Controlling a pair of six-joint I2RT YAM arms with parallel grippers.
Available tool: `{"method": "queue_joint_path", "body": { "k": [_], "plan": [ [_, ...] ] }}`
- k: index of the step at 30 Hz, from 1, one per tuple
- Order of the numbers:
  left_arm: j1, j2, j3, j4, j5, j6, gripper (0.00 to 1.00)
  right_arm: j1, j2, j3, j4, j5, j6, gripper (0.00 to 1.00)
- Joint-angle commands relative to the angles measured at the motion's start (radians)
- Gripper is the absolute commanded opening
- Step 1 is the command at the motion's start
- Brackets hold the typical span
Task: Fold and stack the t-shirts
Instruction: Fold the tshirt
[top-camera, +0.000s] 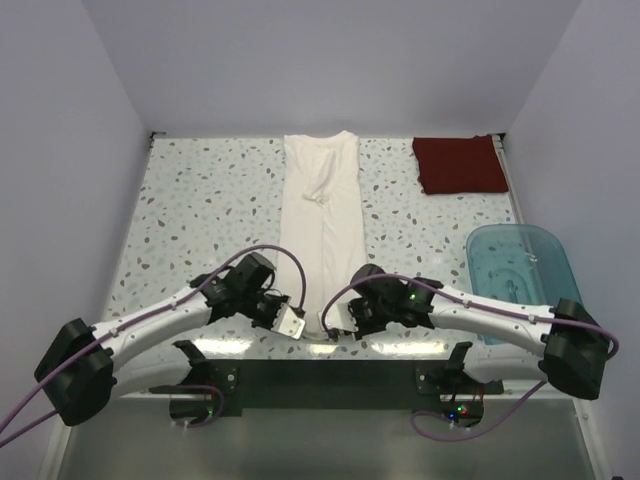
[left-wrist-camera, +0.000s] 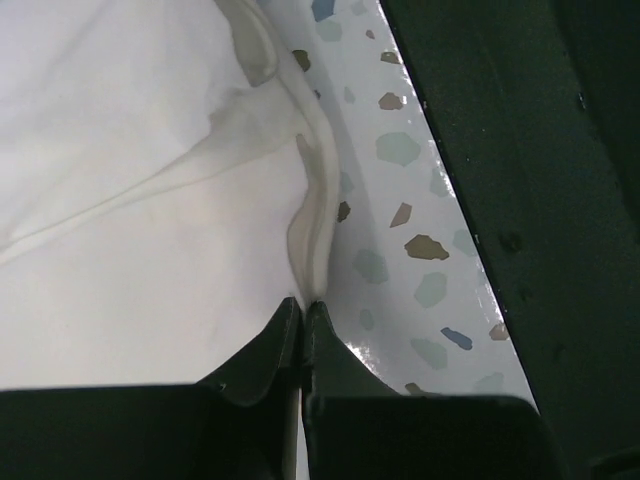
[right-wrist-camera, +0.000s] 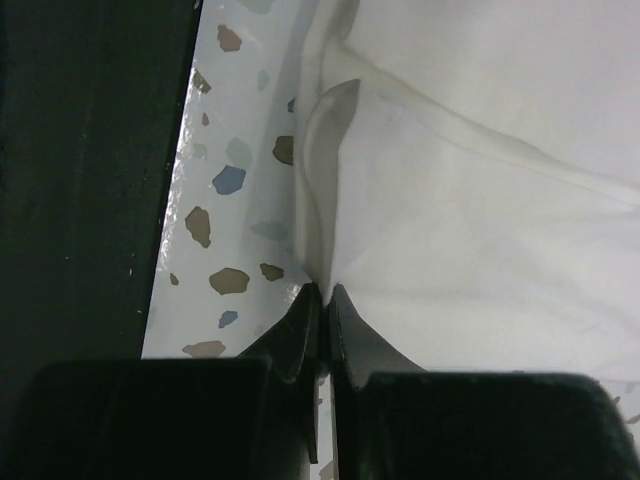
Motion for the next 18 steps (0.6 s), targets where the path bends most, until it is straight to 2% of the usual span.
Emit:
{"method": "queue_joint_path", "body": {
  "k": [1,5,9,18],
  "plan": [
    [0.037,-0.040,0.073,-0.077,0.037,-0.025,0.00,-0.016,-0.040,0.055,-0.049,-0.012,0.062,0.00],
    [0.120,-0.002,0.146,-0.077,0.051,0.017,0.00,-0.111,-0.028,0.084,-0.040,-0.037,-0.031,0.00],
    [0.198,0.121,0.261,-0.048,0.064,0.049,0.00,-0.212,0.037,0.154,-0.036,-0.075,-0.116,0.00],
    [0.330,0.358,0.459,0.015,0.110,0.120,0.00,-0.403,0.270,0.366,-0.023,-0.150,-0.277,0.00]
  ]
}}
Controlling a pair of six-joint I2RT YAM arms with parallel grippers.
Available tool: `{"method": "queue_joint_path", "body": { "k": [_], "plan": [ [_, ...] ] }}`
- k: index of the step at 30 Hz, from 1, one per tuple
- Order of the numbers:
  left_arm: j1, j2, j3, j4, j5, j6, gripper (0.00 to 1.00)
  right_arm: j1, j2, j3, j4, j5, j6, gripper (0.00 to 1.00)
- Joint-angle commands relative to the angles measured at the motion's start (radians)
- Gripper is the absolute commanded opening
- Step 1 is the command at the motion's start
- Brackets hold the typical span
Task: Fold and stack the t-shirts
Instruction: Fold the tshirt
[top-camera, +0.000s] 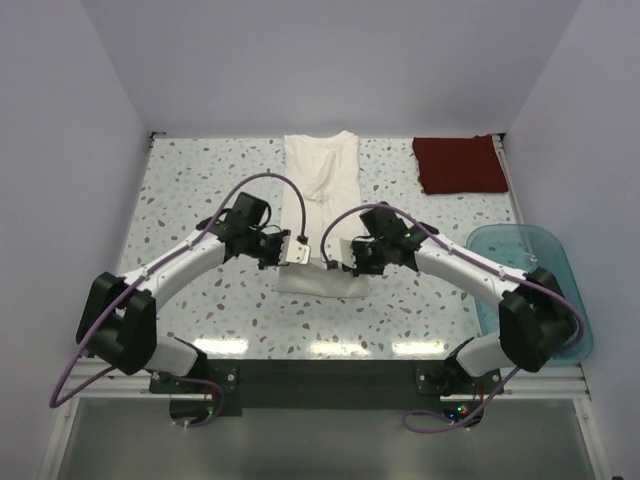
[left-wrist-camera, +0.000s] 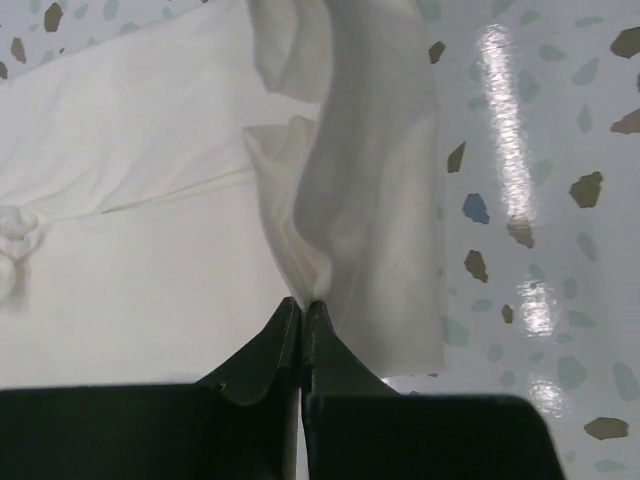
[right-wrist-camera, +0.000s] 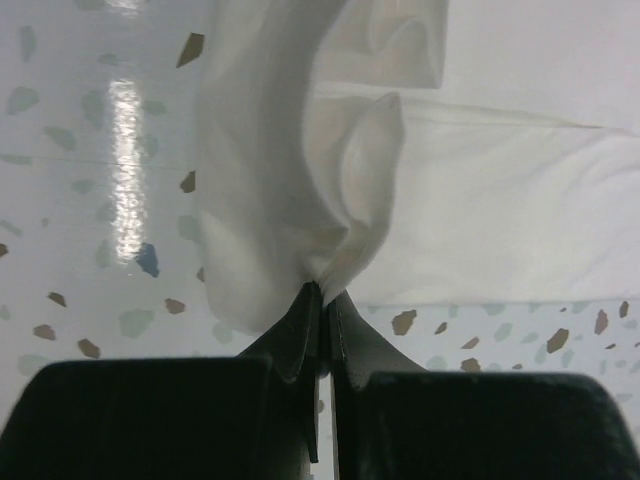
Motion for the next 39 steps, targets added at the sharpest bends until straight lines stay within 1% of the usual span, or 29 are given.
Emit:
{"method": "queue_joint_path", "body": {
  "k": [1,5,8,10,14,17,23,27,32,39],
  "plan": [
    [0.054,0.076,0.097,0.055,0.055,0.046,0.00,-0.054,0.074,0.102,0.018,-0.068,-0.105,0.00],
    [0.108,0.160,0.156,0.094,0.056,0.081,0.00,-0.116,0.175,0.227,0.005,-0.081,-0.169,0.00],
    [0.131,0.255,0.237,0.127,0.048,0.089,0.00,-0.146,0.281,0.321,-0.006,-0.092,-0.180,0.00],
    [0.142,0.294,0.273,0.136,0.049,0.097,0.00,-0.160,0.321,0.366,-0.017,-0.098,-0.190,0.00],
    [0.171,0.387,0.360,0.137,0.045,0.126,0.00,-0.199,0.414,0.474,-0.020,-0.100,-0.223,0.00],
    [0.195,0.478,0.457,0.133,0.043,0.141,0.00,-0.220,0.491,0.559,-0.028,-0.098,-0.235,0.00],
    [0.229,0.598,0.595,0.126,0.049,0.174,0.00,-0.246,0.628,0.697,-0.031,-0.088,-0.249,0.00],
    [0.235,0.661,0.656,0.114,0.054,0.198,0.00,-0.258,0.700,0.784,-0.037,-0.071,-0.252,0.00],
    [0.242,0.723,0.713,0.112,0.057,0.204,0.00,-0.268,0.749,0.826,-0.051,-0.055,-0.266,0.00],
    [0.249,0.760,0.735,0.117,0.052,0.209,0.00,-0.269,0.771,0.838,-0.055,-0.022,-0.267,0.00]
  ]
}}
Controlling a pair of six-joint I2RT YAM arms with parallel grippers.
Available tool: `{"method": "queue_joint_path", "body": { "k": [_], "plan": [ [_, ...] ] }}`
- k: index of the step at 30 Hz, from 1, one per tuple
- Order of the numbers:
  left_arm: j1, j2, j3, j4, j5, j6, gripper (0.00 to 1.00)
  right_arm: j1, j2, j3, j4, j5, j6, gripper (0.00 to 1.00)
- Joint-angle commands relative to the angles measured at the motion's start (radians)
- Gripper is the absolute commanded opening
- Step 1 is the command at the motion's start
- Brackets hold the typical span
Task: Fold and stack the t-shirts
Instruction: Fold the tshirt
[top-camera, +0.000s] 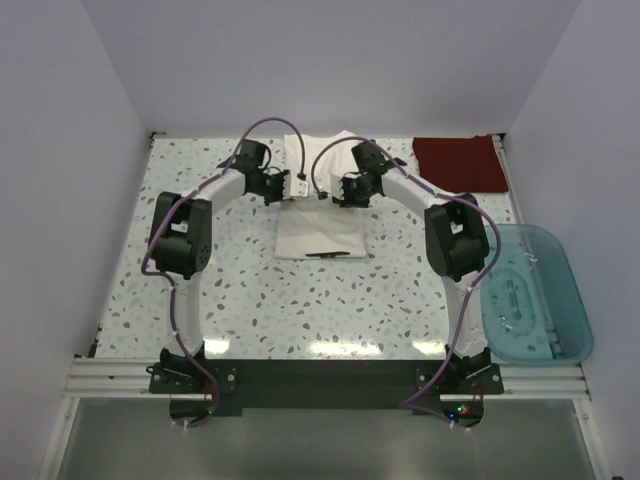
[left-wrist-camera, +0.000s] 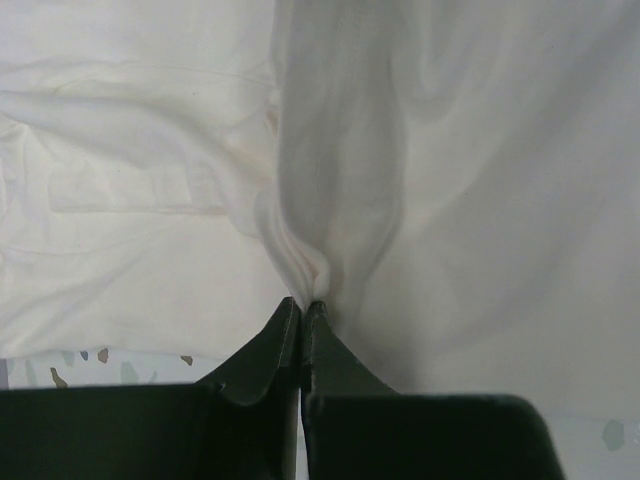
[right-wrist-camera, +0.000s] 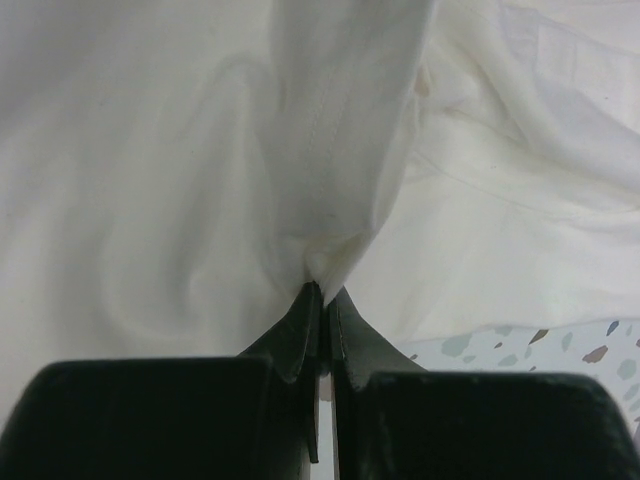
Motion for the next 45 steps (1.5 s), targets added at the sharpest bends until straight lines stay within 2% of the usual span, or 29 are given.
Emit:
{"method": "queue_joint_path", "body": {
  "k": [1,3,4,6,7,8,11,15,19,23,25,26,30,34,41,45],
  "plan": [
    [0.016,0.008,0.045,0.024,0.030,0.033,0.03,-0.006,-0.001,0.032,-0.003,0.021,-0.030,0.00],
    [0.016,0.012,0.042,0.039,0.028,0.027,0.07,-0.005,0.001,0.029,-0.003,0.059,-0.019,0.03],
    [0.016,0.009,0.040,0.043,0.024,0.023,0.14,-0.006,-0.002,0.029,0.002,0.066,-0.012,0.05],
    [0.016,0.008,0.040,0.054,0.015,0.006,0.23,-0.005,-0.012,0.020,0.017,0.105,0.011,0.27],
    [0.017,-0.001,0.039,0.062,0.001,-0.009,0.31,-0.006,-0.025,0.015,0.049,0.121,0.027,0.37],
    [0.020,-0.008,0.042,0.066,-0.005,-0.043,0.34,-0.006,-0.036,0.012,0.063,0.133,0.044,0.43],
    [0.046,-0.060,0.036,0.073,-0.001,-0.144,0.41,-0.008,-0.091,0.010,0.071,0.165,0.102,0.45],
    [0.089,-0.178,-0.042,0.068,0.034,-0.235,0.42,-0.008,-0.195,-0.029,0.009,0.142,0.186,0.45],
    [0.091,-0.338,-0.223,0.054,0.100,-0.290,0.45,-0.002,-0.312,-0.122,-0.063,0.020,0.295,0.42],
    [0.068,-0.406,-0.348,0.050,0.137,-0.434,0.45,0.033,-0.351,-0.174,-0.138,-0.052,0.438,0.31],
    [0.057,-0.419,-0.394,0.073,0.148,-0.512,0.44,0.040,-0.344,-0.200,-0.150,-0.081,0.562,0.26],
    [0.056,-0.416,-0.405,0.091,0.160,-0.607,0.44,0.041,-0.337,-0.203,-0.158,-0.113,0.606,0.26],
    [0.054,-0.387,-0.432,0.134,0.234,-0.825,0.42,0.041,-0.295,-0.243,-0.163,-0.186,0.830,0.24],
    [0.053,-0.321,-0.465,0.197,0.242,-1.009,0.40,0.041,-0.239,-0.310,-0.060,-0.177,0.923,0.21],
    [0.057,-0.213,-0.481,0.136,0.160,-1.028,0.36,0.037,-0.193,-0.415,0.002,-0.100,0.917,0.18],
    [0.083,-0.195,-0.537,0.102,0.116,-1.022,0.31,0.030,-0.200,-0.467,-0.014,-0.083,0.891,0.19]
  ]
}}
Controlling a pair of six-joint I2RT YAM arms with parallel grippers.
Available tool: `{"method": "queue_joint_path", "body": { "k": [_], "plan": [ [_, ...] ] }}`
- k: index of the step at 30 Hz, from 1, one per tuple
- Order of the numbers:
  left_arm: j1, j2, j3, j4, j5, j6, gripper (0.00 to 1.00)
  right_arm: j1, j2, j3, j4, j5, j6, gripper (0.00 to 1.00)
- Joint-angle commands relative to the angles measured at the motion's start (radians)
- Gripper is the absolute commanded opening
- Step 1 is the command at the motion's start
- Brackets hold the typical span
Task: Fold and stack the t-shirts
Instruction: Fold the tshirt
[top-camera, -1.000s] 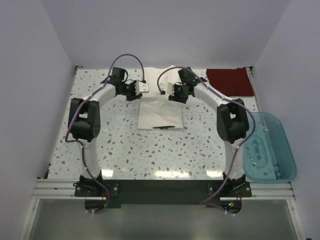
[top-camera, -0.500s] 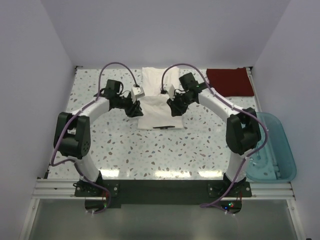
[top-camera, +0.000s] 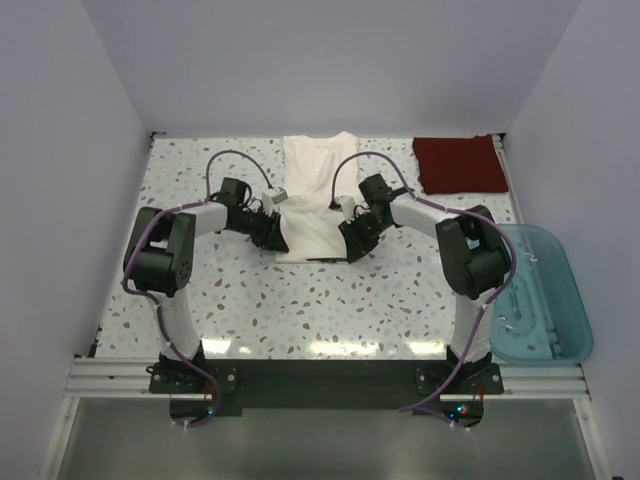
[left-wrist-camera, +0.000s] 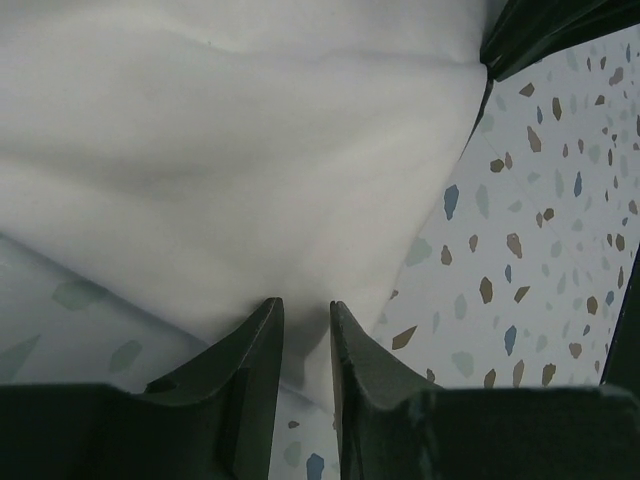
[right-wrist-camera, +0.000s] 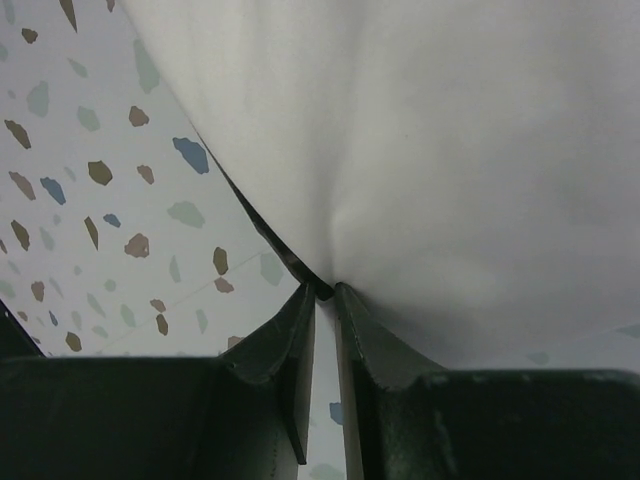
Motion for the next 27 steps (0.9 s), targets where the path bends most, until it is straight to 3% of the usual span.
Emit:
{"method": "queue_joint_path", "body": {
  "k": [1,5,9,12,19,27],
  "plan": [
    [0.030,0.008,-0.044,-0.048,-0.057,-0.003,0.30,-0.002,-0.013,-0.063,0.008,0.061,-0.015,0.19],
    [0.054,-0.048,-0.032,-0.121,-0.013,0.078,0.32,-0.003,-0.117,-0.091,-0.025,0.062,-0.078,0.24],
    [0.056,-0.208,-0.013,-0.167,0.047,0.233,0.41,-0.003,-0.282,-0.106,-0.047,0.073,-0.199,0.38],
    [0.051,-0.300,-0.041,-0.164,0.032,0.371,0.45,0.004,-0.359,-0.131,0.002,0.110,-0.291,0.44],
    [0.005,-0.427,-0.207,-0.011,-0.074,0.702,0.50,0.084,-0.355,-0.200,0.149,0.216,-0.472,0.47],
    [-0.130,-0.444,-0.342,0.132,-0.206,0.856,0.51,0.135,-0.289,-0.258,0.249,0.260,-0.586,0.55]
  ]
}}
